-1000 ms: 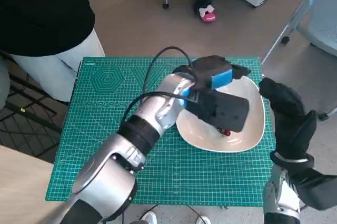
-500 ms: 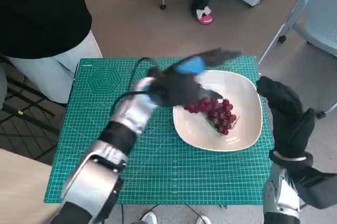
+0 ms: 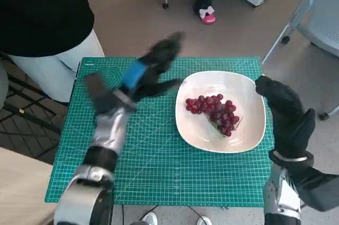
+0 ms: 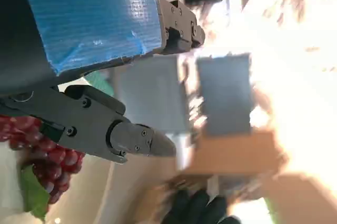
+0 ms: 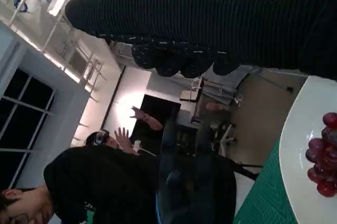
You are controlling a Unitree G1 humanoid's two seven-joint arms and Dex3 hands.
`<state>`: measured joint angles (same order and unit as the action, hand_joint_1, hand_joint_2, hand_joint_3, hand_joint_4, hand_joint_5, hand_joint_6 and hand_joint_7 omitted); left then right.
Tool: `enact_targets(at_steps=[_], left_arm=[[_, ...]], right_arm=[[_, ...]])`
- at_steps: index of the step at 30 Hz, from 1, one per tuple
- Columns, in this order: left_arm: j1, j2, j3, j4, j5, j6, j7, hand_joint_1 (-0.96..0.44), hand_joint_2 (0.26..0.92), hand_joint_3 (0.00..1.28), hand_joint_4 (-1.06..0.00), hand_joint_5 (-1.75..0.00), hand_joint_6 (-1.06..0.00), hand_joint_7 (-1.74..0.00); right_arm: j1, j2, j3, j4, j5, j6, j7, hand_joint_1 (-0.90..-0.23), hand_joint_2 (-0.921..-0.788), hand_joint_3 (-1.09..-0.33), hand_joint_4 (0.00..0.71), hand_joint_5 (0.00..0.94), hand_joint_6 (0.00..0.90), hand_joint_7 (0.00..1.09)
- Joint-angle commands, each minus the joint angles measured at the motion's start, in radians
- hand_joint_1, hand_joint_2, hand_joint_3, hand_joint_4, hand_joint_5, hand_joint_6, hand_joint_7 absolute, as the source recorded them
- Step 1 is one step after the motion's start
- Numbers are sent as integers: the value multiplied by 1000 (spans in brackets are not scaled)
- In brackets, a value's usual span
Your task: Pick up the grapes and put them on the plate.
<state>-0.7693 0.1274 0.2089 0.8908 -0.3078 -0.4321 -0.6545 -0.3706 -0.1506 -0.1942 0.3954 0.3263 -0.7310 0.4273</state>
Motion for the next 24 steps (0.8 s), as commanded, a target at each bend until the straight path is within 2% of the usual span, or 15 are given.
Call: enact_targets(at_steps=[1,9,15,24], left_arm=[[64,17,36,-52,-40,-66,-38,-464,921,289,-36,-7,-169,0],[162,8,55,-123,-81,-85,-63,-503,921,307,-107,-26,-204,-19],[211,-1,56,-145,-95,-100,-80,-508,921,296,-150,-31,-242,-33],[247,-7,58,-163,-99,-90,-83,-497,921,284,-155,-17,-253,-29]], right_arm=[[21,7,4,1,-19,12,-17,-621,-921,-815,387,2,210,113],[10,12,13,0,-42,14,-37,-619,-921,-822,395,5,215,112],[6,13,24,-1,-41,21,-36,-617,-921,-828,399,6,220,113],[4,11,34,-1,-28,35,-26,-617,-921,-833,398,4,220,112]])
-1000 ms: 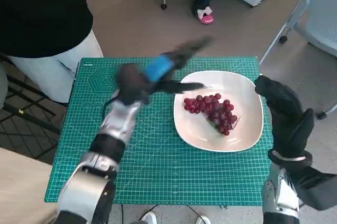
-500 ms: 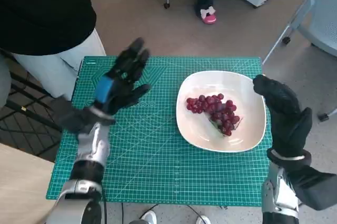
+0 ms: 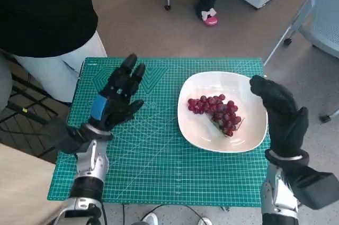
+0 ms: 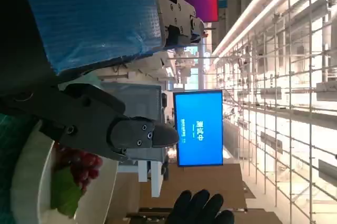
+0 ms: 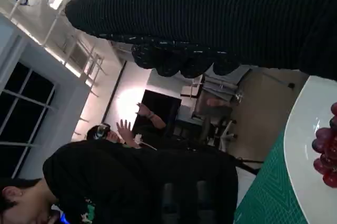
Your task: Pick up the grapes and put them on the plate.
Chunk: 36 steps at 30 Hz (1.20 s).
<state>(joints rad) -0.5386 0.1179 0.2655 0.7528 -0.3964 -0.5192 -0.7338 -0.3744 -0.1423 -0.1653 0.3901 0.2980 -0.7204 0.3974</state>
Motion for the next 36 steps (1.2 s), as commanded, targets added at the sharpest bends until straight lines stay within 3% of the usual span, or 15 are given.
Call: enact_targets(at_steps=[1,10,36], left_arm=[[19,2,1,-26,-10,-1,-4,-496,921,284,-156,-17,-253,-29],[32,1,0,-44,-11,16,0,-493,921,285,-158,-11,-257,-24],[46,4,-16,-68,0,35,7,-482,921,293,-153,-1,-271,-18]], right_arm=[[8,3,6,5,2,26,6,-618,-921,-832,398,4,220,112],[12,-3,9,-4,16,39,15,-623,-921,-830,400,4,222,112],[13,-7,8,-25,8,56,10,-627,-921,-831,400,2,222,110]])
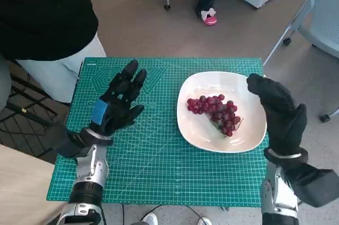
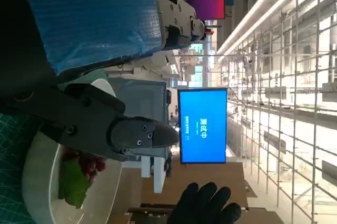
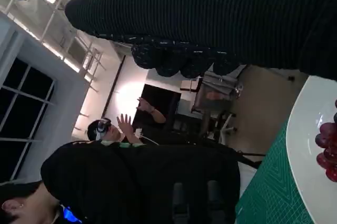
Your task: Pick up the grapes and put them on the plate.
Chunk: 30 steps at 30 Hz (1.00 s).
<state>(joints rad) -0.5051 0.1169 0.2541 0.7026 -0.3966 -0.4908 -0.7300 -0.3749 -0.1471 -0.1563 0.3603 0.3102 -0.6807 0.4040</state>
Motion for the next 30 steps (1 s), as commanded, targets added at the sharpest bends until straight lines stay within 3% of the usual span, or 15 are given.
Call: enact_targets(at_steps=[1,30], left_arm=[[13,5,-5,-19,1,7,4,-481,921,293,-153,-1,-271,-17],[28,-4,-13,-34,2,8,18,-474,921,289,-156,-1,-285,-13]], right_arm=[[14,-3,-1,5,-4,17,3,-625,-921,-831,400,2,222,110],[14,-6,1,1,-1,27,9,-620,-921,-839,397,0,218,111]])
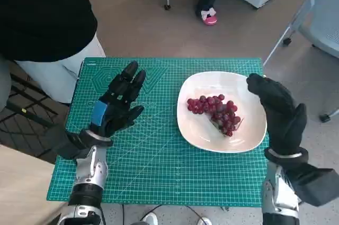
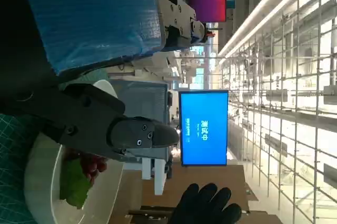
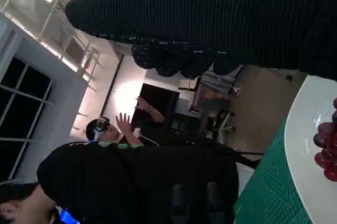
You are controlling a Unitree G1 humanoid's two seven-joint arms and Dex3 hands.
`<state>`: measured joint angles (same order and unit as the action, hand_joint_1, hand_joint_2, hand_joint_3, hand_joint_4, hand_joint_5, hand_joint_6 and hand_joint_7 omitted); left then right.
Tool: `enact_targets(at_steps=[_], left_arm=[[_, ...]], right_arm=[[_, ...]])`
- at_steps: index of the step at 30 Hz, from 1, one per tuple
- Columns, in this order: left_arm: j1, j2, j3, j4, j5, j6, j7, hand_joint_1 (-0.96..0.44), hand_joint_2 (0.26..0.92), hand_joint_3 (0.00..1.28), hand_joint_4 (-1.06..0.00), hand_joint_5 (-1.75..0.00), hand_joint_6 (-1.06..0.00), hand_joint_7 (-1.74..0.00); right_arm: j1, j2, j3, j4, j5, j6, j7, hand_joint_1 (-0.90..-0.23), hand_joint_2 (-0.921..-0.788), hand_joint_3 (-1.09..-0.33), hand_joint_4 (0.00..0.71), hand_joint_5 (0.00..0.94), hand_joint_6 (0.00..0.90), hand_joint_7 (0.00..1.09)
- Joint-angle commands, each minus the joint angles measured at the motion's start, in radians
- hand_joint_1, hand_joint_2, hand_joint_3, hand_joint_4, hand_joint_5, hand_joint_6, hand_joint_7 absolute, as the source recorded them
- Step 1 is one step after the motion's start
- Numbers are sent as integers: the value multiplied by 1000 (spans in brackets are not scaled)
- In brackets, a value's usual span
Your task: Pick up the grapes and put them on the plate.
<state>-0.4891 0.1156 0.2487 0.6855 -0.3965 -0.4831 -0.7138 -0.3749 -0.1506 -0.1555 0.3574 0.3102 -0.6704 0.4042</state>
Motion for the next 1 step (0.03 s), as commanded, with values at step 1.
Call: enact_targets(at_steps=[1], left_arm=[[12,-3,-7,-17,2,0,2,-474,921,289,-156,-1,-285,-13]], right_arm=[[14,-3,0,4,-1,17,9,-620,-921,-839,397,0,218,111]])
